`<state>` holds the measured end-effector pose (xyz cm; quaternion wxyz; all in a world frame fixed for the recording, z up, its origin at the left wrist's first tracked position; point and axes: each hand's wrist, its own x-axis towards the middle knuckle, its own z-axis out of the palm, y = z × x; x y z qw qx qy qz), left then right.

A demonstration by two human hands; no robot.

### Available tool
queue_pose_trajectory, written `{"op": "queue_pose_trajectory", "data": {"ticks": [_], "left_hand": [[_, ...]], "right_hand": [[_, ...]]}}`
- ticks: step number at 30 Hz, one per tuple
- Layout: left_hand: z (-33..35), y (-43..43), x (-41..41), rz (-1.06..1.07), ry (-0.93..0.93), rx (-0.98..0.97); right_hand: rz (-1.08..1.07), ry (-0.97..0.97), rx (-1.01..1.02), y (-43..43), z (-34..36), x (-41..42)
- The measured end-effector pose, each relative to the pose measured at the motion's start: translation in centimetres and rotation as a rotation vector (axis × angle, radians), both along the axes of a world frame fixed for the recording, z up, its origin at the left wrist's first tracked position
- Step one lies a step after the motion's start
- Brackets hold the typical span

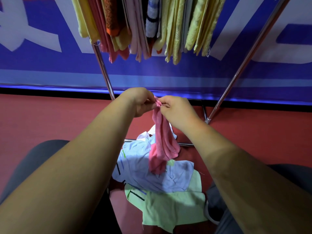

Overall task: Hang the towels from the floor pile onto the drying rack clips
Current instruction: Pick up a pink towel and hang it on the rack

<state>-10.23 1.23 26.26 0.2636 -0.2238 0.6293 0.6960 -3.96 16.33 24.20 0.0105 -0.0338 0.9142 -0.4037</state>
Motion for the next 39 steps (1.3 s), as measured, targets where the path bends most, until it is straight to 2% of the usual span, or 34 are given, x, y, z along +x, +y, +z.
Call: {"op": "queue_pose_trajectory", "data": {"ticks": [7,10,17,22,24,26,32,36,39], "left_hand": [[0.8,-0.2,0.3,0.047,0.011,0.059],[0.9,-0.3,0.1,-0.009,0.078,0.020],[0.7,-0.7,0.6,-0.333,0.310,-0.499],[-0.2,-1.5,0.0,-0.399,0.467,-0.898],[0.0,-1.9,0.2,-0.389,0.489,-0.983],[0.6,-2.3,0.3,-0.344,0.518,-0.945],[3.8,-3.5,2.8,-0.083,0.582,-0.445],[7.2,-3.7,4.5,-0.034,0.656,-0.350],[11.3,-3.6,5.6,-0.012,0.746,-0.325]], "right_hand": [[-0.016,0.029,-0.067,0.5,0.2,-0.1],[-0.055,0.025,-0.106,0.7,0.3,-0.5],[-0.135,0.001,-0.209,1.0,0.9,-0.9],[-0.222,0.028,-0.211,1.2,2.0,-1.0],[-0.274,0.065,-0.215,1.4,2.6,-1.0],[-0.316,0.105,-0.242,1.8,3.2,-1.0],[-0.384,0.146,-0.318,2.9,5.2,0.4],[-0.368,0.236,-0.232,3.6,7.9,1.4],[-0.388,0.278,-0.256,3.8,11.6,2.1]]}}
